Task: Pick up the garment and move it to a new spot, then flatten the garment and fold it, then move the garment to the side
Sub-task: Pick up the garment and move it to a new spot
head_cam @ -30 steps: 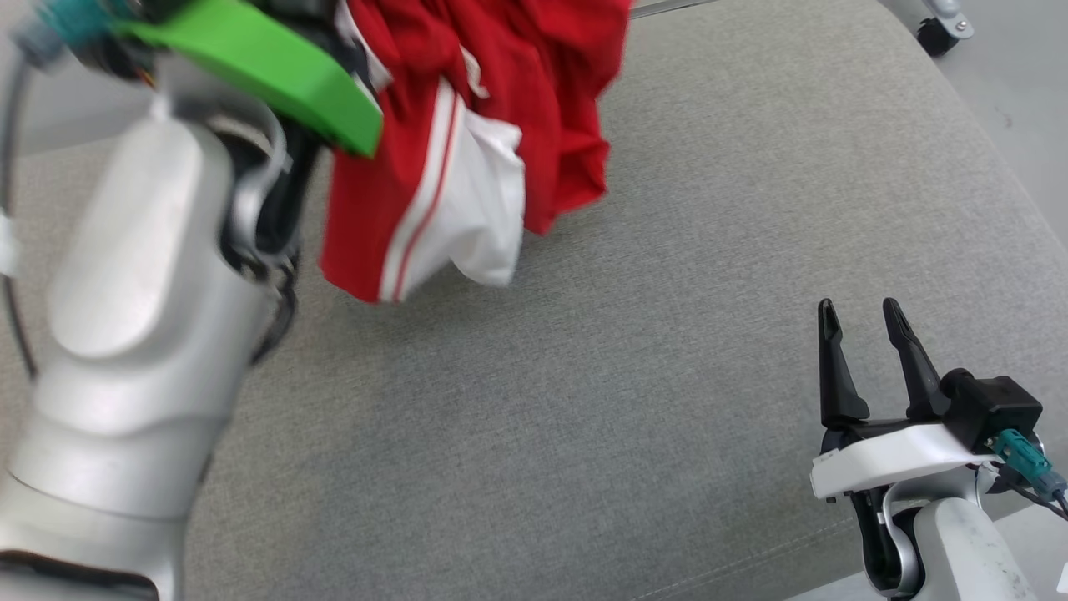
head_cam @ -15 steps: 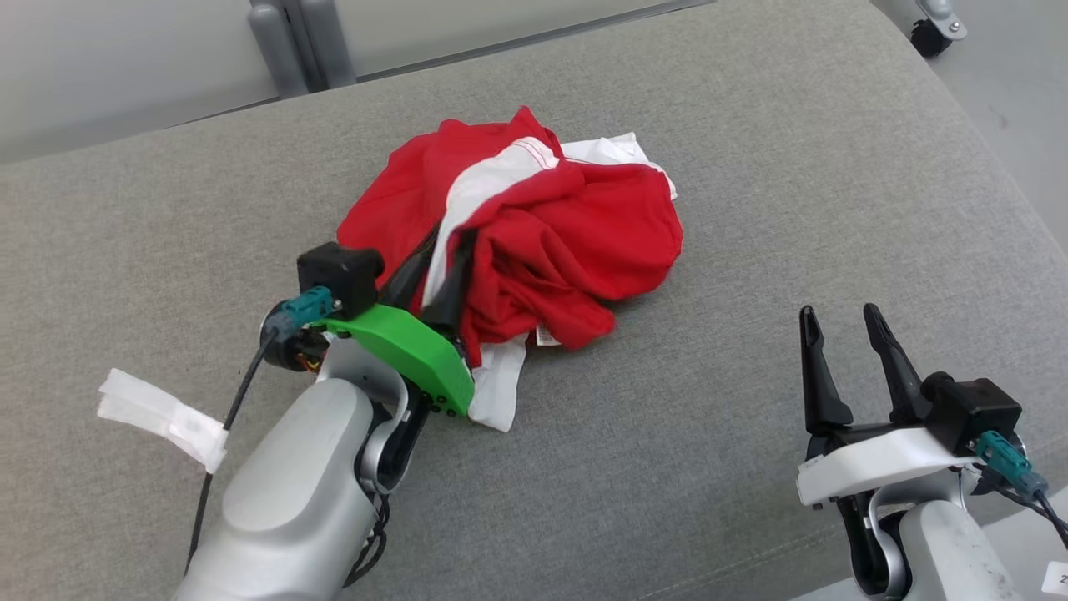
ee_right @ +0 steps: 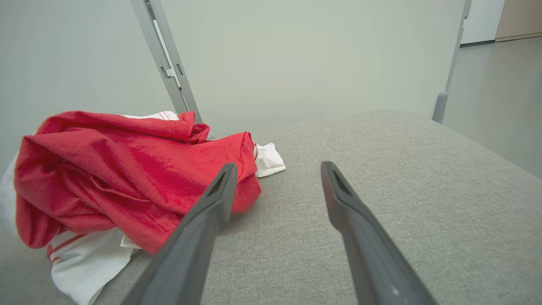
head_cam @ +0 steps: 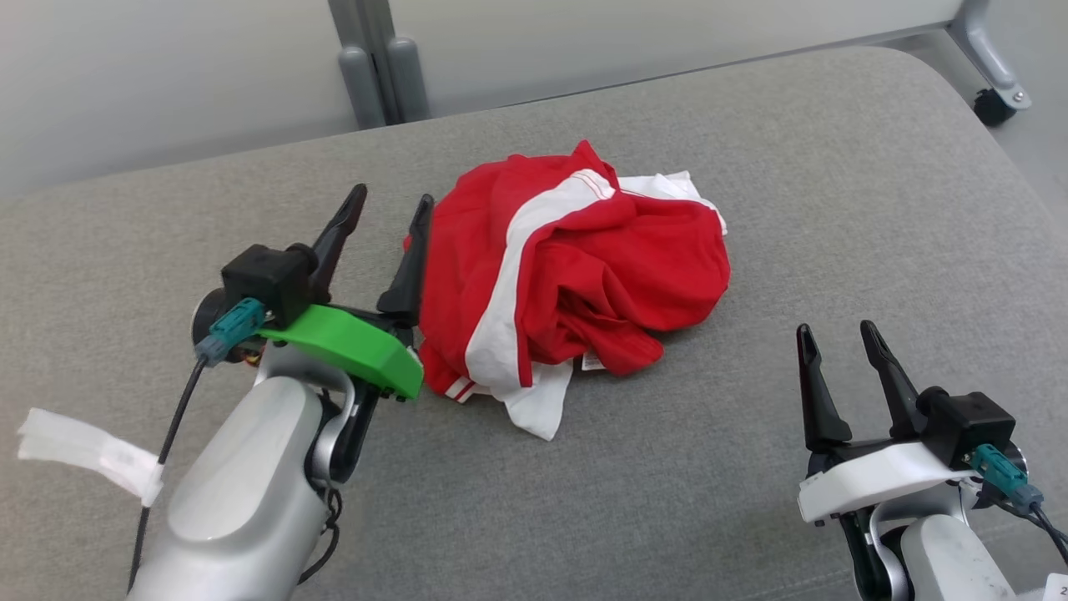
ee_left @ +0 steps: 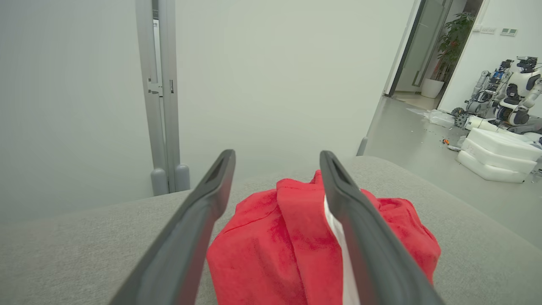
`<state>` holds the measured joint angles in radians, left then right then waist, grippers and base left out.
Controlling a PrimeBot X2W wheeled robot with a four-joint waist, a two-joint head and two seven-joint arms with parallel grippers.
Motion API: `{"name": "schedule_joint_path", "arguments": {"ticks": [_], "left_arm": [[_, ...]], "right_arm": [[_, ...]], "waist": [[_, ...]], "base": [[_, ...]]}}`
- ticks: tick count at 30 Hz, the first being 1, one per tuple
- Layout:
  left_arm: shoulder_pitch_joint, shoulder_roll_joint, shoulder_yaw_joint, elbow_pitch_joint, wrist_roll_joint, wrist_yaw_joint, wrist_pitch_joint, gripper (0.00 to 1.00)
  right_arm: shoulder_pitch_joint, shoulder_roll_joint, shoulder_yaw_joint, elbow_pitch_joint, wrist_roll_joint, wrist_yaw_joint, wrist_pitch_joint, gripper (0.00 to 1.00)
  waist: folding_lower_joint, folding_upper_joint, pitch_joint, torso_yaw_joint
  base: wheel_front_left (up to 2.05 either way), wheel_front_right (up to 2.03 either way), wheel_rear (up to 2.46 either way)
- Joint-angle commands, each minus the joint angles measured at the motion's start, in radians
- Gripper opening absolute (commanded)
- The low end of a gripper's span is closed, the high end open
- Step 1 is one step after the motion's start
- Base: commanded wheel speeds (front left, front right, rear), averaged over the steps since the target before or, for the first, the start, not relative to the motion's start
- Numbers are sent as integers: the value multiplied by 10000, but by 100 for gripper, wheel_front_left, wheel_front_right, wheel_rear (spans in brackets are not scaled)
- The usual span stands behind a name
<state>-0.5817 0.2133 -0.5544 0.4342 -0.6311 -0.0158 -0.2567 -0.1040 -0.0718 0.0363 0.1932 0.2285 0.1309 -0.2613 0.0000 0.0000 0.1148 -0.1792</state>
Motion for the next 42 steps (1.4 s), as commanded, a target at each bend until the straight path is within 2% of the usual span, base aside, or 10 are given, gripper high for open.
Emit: {"name": "schedule_joint_path", "arguments": {"ticks": [1, 8, 15, 22, 30, 37, 42], "left_arm": [[293, 207, 169, -118, 69, 107, -54, 100], [1506, 835, 1500, -1410, 740, 674, -73, 100], [3344, 1069, 2926, -2533, 1432, 839, -77, 100], [5090, 853, 3877, -3065, 1718, 421, -77, 100], [6270, 242, 4436, -3083, 1986, -6, -78, 100], [6464, -248, 4768, -2963, 2119, -585, -80, 100], [6389, -438, 4991, -2858, 2291, -799, -80, 100]], "right_arm": [[152, -49, 15, -55, -15, -3, -3, 100], [375, -71, 111, -298, -79, -3, 22, 100], [613, -122, 149, -574, -138, -3, 184, 100], [868, -222, 151, -886, -153, -3, 380, 100], [1363, -402, 127, -1182, -168, -3, 515, 100], [1538, -319, 58, -1156, -64, -3, 534, 100], [1560, -295, 58, -1160, -67, -3, 563, 100]], "waist": [[0, 0, -409, 475], [0, 0, -822, 1062], [0, 0, -1072, 1343], [0, 0, -1213, 1440], [0, 0, -1292, 1586], [0, 0, -1322, 1693], [0, 0, -1322, 1710]], "base": [[0, 0, 0], [0, 0, 0], [0, 0, 0], [0, 0, 0], [0, 0, 0], [0, 0, 0], [0, 0, 0]]}}
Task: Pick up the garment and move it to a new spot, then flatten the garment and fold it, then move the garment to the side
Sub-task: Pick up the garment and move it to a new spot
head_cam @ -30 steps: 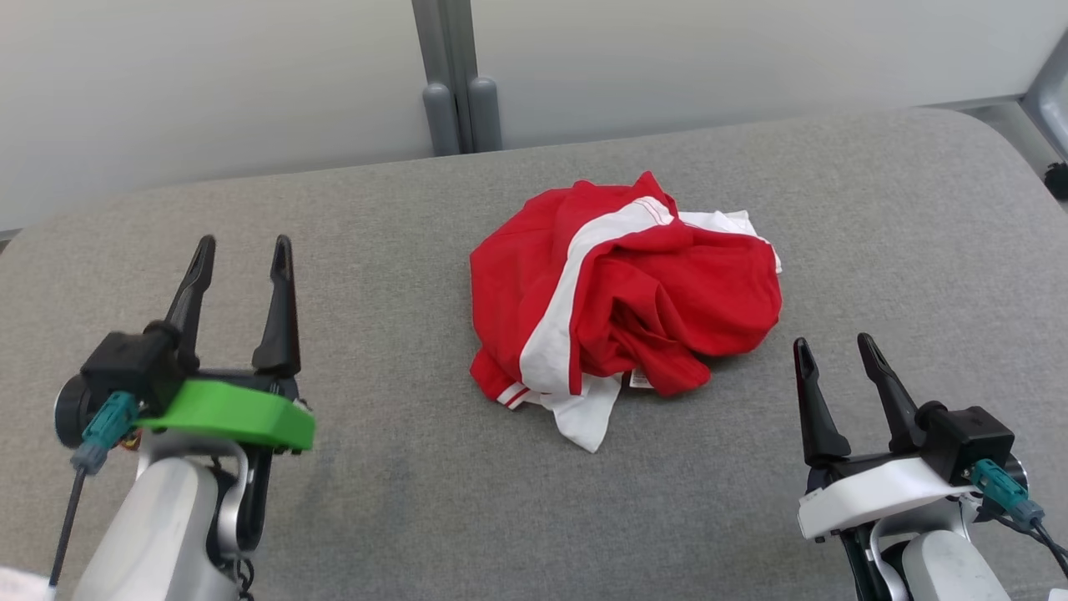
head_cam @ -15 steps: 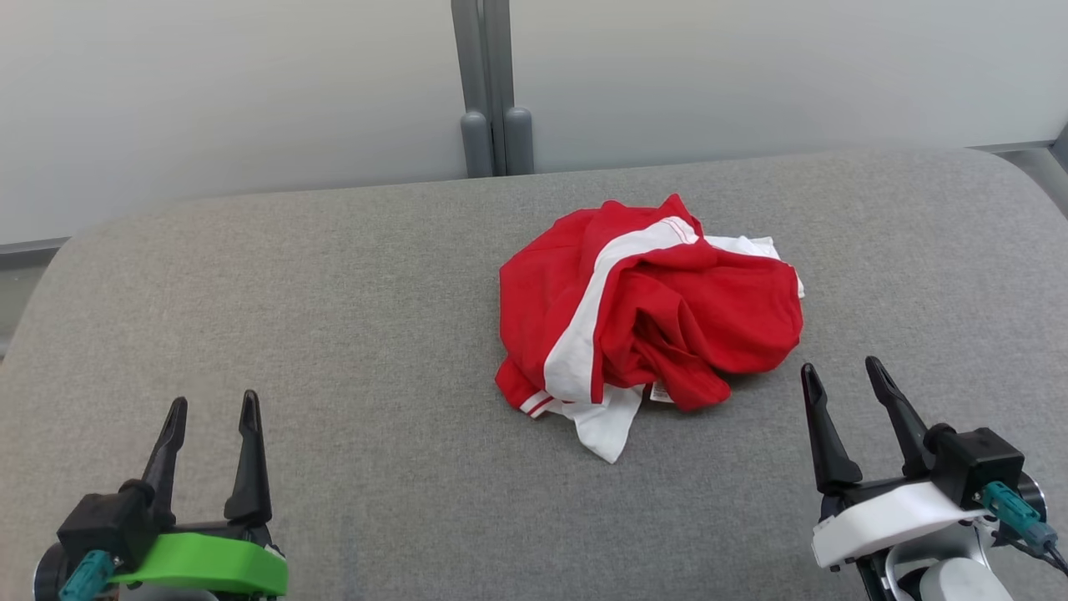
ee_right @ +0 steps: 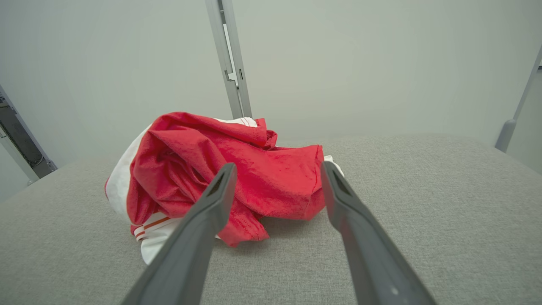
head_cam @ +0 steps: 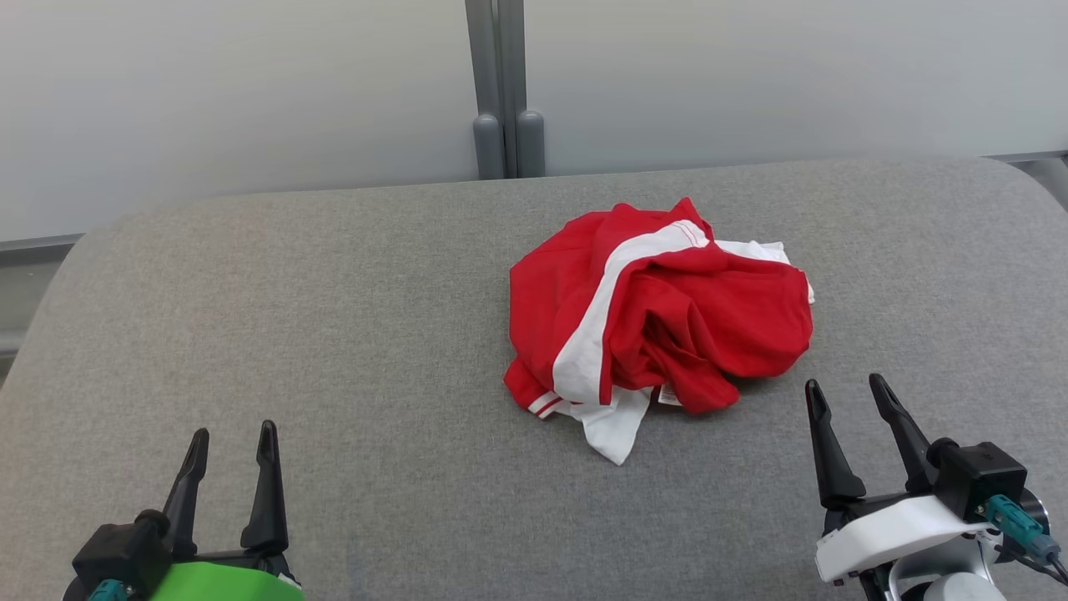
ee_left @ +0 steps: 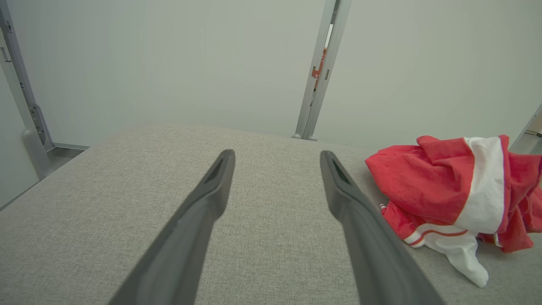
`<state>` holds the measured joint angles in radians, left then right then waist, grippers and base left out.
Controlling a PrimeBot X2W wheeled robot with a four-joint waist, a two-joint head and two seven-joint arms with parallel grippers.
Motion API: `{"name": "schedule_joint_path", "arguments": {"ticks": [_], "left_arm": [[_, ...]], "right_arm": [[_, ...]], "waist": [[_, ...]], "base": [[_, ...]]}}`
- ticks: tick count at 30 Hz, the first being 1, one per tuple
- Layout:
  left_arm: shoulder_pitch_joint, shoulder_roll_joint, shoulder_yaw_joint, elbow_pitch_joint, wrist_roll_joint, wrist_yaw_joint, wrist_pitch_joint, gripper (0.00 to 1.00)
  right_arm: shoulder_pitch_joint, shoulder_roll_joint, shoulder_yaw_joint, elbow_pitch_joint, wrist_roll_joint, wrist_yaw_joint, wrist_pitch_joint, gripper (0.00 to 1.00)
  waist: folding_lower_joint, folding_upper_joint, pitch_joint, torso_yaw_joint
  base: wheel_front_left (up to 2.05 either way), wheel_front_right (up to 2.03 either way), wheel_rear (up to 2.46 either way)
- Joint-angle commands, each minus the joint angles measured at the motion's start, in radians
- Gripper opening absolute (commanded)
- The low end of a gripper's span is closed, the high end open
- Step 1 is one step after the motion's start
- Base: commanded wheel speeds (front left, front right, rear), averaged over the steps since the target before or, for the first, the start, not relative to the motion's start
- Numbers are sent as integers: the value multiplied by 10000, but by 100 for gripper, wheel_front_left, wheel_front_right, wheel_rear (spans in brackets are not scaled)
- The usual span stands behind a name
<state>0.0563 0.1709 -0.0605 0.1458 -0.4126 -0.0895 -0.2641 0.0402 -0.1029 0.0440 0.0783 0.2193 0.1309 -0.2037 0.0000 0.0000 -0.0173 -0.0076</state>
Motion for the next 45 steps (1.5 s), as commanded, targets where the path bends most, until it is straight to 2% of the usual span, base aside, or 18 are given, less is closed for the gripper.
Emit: {"name": "schedule_joint_path", "arguments": {"ticks": [1, 14, 20, 28, 34, 45], "left_arm": [[0, -46, 95, 41, 163, -82, -5, 100], [-237, -272, 372, 239, 459, -314, -5, 100], [-1178, -346, -98, 474, 687, -383, -5, 100], [-3224, -401, -1436, 1053, 641, -421, 27, 100], [-4631, -252, -3071, 1633, 293, -421, 65, 100], [-5643, 20, -5000, 3260, -439, -422, 93, 100]], "right_arm": [[118, 15, -18, -13, 22, -3, 2, 100], [125, 43, -76, -2, 45, -3, 21, 100], [-21, 74, -44, 47, 45, -3, -41, 100], [-291, 136, 41, 163, 89, -3, -149, 100], [-574, 196, 57, 285, 116, -3, -302, 100], [-955, 307, 112, 600, 181, -3, -511, 100]], "waist": [[0, 0, -1, -16], [0, 0, 32, -75], [0, 0, 166, -141], [0, 0, 623, -659], [0, 0, 1122, -1208], [0, 0, 1669, -2124]], "base": [[0, 0, 0], [0, 0, 0], [0, 0, 0], [0, 0, 0], [0, 0, 0], [0, 0, 0]]}}
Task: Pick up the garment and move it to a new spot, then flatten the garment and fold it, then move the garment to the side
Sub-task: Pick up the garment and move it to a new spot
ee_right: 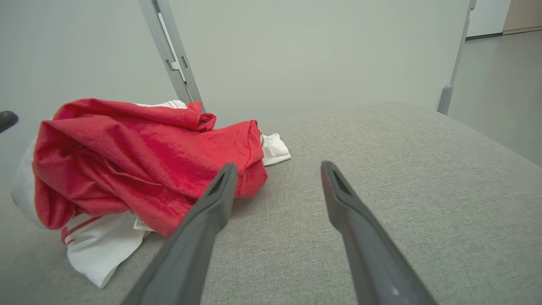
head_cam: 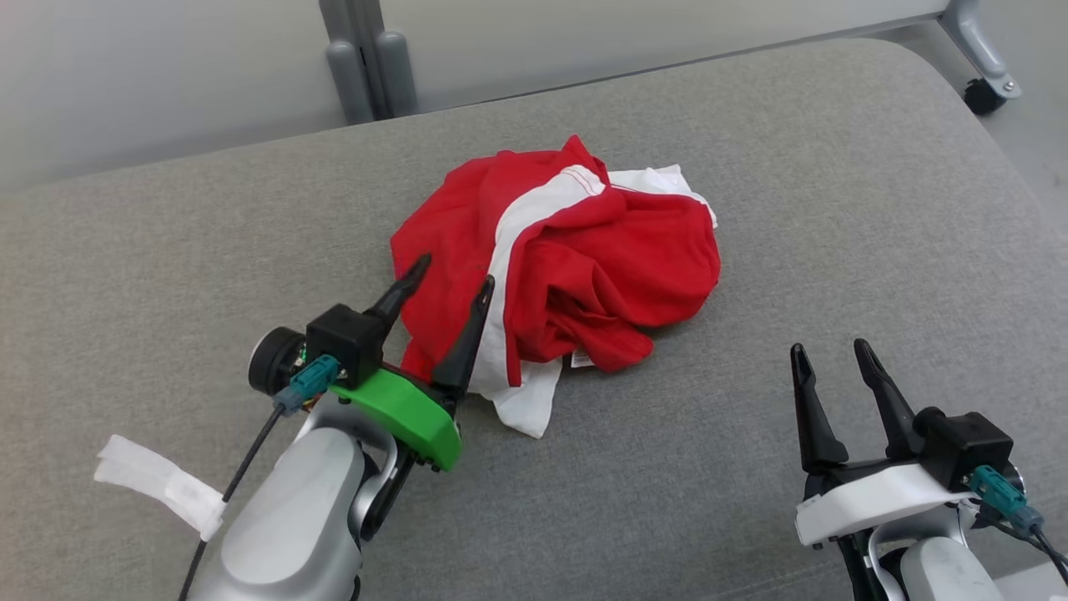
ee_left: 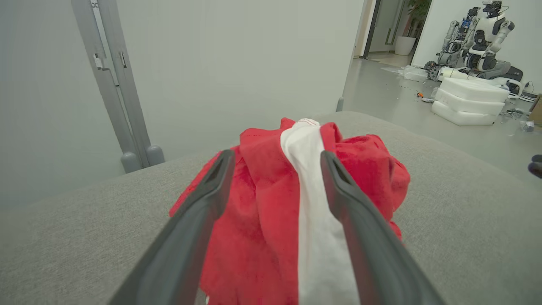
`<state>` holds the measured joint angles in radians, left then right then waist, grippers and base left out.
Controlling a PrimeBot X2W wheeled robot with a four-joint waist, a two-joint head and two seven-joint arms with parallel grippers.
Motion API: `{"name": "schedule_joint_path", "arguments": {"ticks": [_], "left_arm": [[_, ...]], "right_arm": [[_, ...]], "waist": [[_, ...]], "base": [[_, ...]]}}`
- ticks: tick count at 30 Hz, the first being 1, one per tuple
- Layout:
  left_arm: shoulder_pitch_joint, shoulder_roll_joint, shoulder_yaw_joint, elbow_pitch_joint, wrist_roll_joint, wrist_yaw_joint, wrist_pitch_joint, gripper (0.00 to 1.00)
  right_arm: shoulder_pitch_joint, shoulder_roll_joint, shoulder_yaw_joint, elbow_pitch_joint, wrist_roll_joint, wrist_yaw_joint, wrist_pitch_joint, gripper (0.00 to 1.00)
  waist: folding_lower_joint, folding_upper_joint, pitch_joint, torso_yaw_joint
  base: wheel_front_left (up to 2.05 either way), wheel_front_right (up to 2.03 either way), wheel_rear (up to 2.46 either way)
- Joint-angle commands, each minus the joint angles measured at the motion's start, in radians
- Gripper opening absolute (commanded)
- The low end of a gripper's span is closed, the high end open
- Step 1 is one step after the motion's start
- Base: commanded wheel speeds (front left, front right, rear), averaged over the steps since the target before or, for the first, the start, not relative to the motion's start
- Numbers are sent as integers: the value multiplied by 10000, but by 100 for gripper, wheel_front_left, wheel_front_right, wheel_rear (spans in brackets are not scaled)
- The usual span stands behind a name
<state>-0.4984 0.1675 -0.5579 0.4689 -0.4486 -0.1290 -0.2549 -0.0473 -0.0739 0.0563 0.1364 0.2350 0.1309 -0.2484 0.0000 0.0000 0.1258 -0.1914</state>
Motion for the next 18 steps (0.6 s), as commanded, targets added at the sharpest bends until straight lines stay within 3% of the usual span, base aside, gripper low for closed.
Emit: {"name": "schedule_joint_path", "arguments": {"ticks": [1, 5, 6, 7, 18], "left_arm": [[-56, 67, -185, 183, -184, -27, -3, 100], [52, 60, -577, 730, -477, -28, -18, 100], [20, 74, -634, 853, -530, -28, -23, 45], [-41, 81, -695, 974, -603, -28, -33, 0], [-976, 108, -1014, 999, -995, -28, -109, 0]], "right_arm": [[-94, 29, -6, 26, 12, -3, -81, 100], [-148, 52, -20, 68, 10, -3, -121, 100], [-167, 56, -18, 75, 12, -3, -124, 100], [-186, 62, -10, 84, 9, -3, -128, 100], [-135, 112, -39, 242, 39, -3, -171, 100]], "waist": [[0, 0, 276, -342], [0, 0, 359, -464], [0, 0, 373, -483], [0, 0, 390, -503], [0, 0, 197, -374]], "base": [[0, 0, 0], [0, 0, 0], [0, 0, 0], [0, 0, 0], [0, 0, 0]]}}
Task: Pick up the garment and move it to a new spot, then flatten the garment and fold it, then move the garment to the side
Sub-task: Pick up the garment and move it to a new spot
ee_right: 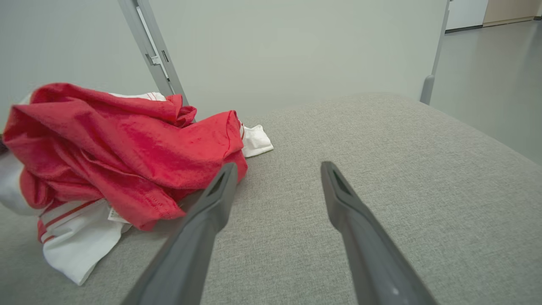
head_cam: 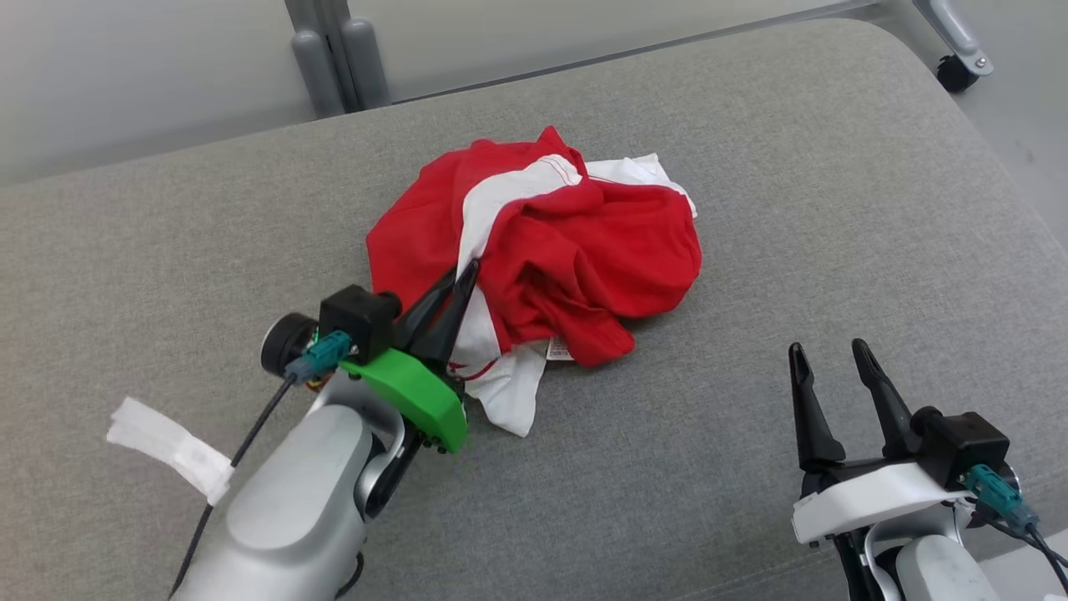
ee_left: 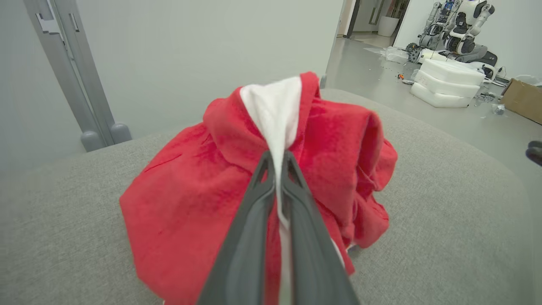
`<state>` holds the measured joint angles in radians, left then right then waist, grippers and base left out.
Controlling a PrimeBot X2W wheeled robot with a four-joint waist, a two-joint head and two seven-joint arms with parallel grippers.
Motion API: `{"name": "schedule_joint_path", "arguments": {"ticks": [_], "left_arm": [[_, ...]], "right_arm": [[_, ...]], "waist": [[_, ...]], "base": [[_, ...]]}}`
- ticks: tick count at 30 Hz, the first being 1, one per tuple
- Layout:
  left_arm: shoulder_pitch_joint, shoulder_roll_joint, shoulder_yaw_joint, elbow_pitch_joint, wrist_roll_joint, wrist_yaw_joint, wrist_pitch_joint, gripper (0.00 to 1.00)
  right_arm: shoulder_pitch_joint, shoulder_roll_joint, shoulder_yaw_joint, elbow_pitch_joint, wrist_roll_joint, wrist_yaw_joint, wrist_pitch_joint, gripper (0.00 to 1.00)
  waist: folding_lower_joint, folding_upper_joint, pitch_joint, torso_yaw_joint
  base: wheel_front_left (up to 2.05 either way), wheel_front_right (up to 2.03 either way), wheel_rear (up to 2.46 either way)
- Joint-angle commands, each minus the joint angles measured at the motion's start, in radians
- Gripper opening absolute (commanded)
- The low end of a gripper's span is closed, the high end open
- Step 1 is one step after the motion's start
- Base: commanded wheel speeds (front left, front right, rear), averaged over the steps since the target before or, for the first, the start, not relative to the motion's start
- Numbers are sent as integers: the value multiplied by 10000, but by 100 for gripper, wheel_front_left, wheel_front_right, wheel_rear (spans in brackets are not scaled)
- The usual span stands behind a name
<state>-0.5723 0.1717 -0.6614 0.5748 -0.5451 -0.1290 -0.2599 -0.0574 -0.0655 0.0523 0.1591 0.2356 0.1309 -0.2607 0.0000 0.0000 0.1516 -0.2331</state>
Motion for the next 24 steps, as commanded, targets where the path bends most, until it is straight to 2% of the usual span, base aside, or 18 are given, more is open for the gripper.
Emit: {"name": "schedule_joint_path", "arguments": {"ticks": [1, 6, 13, 20, 24], "left_arm": [[-411, 92, -5, -154, -15, -28, -54, 0], [-1575, 230, -247, -619, 104, -29, -11, 0], [-4080, 416, -494, -1032, -105, -27, 309, 0], [-6427, 413, -478, -1155, -817, -26, 524, 0], [-7159, 542, -668, -1128, -1145, -26, 542, 0]], "right_arm": [[-15, 34, 13, 36, 46, -3, -43, 100], [37, 53, 75, 117, 93, -3, -52, 100], [60, 99, 98, 61, 203, -3, -54, 100], [6, 122, 78, 65, 268, -3, -52, 100], [-74, 140, 111, 97, 300, -3, -53, 100]], "waist": [[0, 0, -114, 60], [0, 0, -306, 72], [0, 0, -343, -87], [0, 0, -233, -154], [0, 0, -221, -179]], "base": [[0, 0, 0], [0, 0, 0], [0, 0, 0], [0, 0, 0], [0, 0, 0]]}}
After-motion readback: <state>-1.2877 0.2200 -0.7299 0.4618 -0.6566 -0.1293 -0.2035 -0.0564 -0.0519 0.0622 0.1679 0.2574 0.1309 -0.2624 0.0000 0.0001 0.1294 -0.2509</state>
